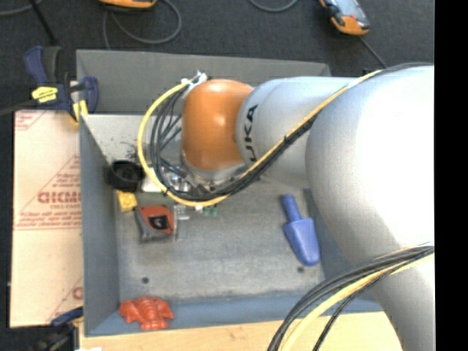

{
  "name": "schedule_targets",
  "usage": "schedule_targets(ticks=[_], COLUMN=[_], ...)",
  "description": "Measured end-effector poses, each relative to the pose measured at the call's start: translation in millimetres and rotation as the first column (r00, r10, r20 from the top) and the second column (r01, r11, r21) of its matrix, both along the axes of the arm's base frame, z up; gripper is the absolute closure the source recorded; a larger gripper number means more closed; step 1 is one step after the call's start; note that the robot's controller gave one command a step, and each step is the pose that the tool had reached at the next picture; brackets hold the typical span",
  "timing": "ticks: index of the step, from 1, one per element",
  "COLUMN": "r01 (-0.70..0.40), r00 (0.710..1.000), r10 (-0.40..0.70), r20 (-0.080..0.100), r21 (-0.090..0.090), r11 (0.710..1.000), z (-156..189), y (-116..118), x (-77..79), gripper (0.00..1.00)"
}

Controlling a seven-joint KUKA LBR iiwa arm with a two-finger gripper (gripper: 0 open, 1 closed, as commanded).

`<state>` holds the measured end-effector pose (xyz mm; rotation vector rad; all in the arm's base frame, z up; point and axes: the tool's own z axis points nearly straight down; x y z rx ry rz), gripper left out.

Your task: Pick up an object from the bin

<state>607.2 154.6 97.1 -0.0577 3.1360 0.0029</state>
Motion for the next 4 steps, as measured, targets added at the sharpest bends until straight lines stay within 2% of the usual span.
schedule_targets(ticks=[1,2,3,4], r01=[-0.077,0.222,0.222,0.183], r00=[0.997,0.975,0.975,0.982], r10=[0.077,-0.222,-0.222,-0.183], r20=[-0.003,-0.002,-0.002,-0.039], r21=[-0.002,-0.002,-0.002,-0.007], r11=[0.997,0.975,0.975,0.983], z=[-13,-24,-24,-27], y=[7,28,28,18], x=[-6.1,-19.8,-19.8,10.7], gripper=[0.00,1.00,1.00,1.00])
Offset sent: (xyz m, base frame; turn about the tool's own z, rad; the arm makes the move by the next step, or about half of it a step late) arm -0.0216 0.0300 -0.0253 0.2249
